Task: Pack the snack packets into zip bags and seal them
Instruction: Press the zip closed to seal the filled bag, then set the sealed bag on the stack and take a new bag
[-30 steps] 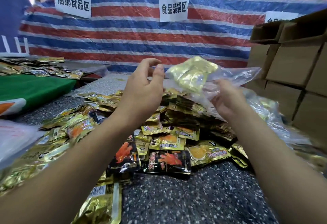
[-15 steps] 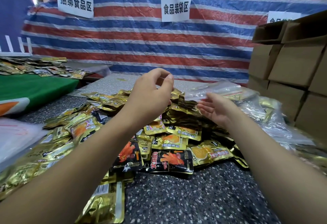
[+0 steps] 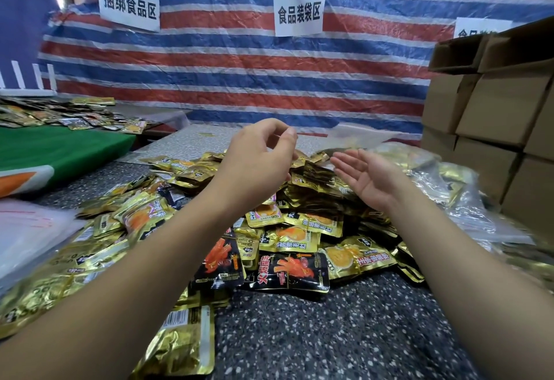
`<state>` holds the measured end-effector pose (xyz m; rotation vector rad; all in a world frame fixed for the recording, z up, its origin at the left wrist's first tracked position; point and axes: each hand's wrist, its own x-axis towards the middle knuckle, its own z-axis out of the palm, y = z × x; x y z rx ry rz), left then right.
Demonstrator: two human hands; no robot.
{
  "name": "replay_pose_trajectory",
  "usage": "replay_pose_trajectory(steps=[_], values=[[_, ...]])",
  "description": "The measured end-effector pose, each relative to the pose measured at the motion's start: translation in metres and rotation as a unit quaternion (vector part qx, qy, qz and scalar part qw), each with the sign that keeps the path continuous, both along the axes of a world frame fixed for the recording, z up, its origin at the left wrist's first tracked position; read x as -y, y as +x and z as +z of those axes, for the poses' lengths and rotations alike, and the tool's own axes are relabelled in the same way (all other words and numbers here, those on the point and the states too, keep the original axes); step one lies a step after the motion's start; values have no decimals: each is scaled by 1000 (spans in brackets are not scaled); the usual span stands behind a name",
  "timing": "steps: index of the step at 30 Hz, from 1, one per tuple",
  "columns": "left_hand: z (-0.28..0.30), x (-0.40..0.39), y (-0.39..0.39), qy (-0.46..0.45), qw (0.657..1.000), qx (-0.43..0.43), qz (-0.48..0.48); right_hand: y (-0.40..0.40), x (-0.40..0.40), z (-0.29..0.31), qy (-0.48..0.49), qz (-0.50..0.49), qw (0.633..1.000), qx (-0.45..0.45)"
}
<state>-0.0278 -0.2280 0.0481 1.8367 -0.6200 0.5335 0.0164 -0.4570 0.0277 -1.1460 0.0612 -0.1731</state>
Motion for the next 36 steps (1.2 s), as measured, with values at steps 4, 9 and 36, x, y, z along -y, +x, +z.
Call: replay_pose_trajectory(steps=[4, 9, 36], values=[[-1, 2, -3, 11, 1000, 15, -2, -15, -5, -3, -54, -52, 997, -9], [-4, 3, -10, 48, 997, 57, 7, -42, -12, -5, -92, -75, 993, 0], [-55, -186, 29, 406, 789, -171, 428, -125, -70, -57, -222, -68, 972, 26]])
